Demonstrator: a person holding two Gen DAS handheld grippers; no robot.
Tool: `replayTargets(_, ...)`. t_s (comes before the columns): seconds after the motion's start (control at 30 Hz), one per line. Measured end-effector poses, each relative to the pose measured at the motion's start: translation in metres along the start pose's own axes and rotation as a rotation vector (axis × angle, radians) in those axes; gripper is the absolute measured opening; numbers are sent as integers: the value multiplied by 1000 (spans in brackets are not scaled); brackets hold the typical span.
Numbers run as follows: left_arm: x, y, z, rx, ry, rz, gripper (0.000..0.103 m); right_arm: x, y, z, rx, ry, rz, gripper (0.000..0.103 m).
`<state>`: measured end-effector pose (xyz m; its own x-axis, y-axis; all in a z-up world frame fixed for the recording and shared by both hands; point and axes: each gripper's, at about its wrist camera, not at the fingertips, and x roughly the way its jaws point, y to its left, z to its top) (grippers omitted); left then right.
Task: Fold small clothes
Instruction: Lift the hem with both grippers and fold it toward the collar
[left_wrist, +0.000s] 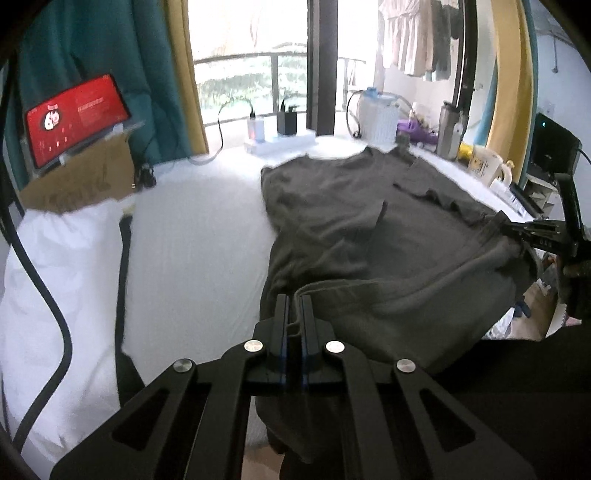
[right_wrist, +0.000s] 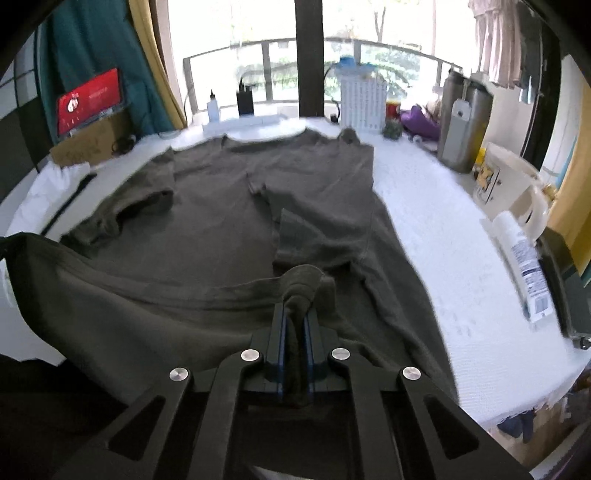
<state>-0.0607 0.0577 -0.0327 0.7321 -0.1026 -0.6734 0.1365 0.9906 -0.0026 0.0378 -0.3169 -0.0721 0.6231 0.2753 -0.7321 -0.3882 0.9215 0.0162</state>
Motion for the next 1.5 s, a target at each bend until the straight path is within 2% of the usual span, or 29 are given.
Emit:
replayTargets(0.3, -22, -13, 34, 37, -117, -2, 3, -48, -13, 21, 14, -131, -47, 8)
replayTargets(0.5, -26, -15, 53, 50, -180, -6, 3, -66, -24, 27, 26, -181, -80, 8)
replayTargets(0.73, -20, -12, 82, 26, -257, -28, 3, -68, -34, 39, 31, -208, -120, 8)
replayTargets(1.03, 1, -9, 102, 24, -266, -30, 3, -59, -40, 62, 39, -237, -132, 8)
replayTargets(1.5, 29, 4, 131, 26, -239, -36, 3, -36, -47, 98, 50, -228, -129, 8)
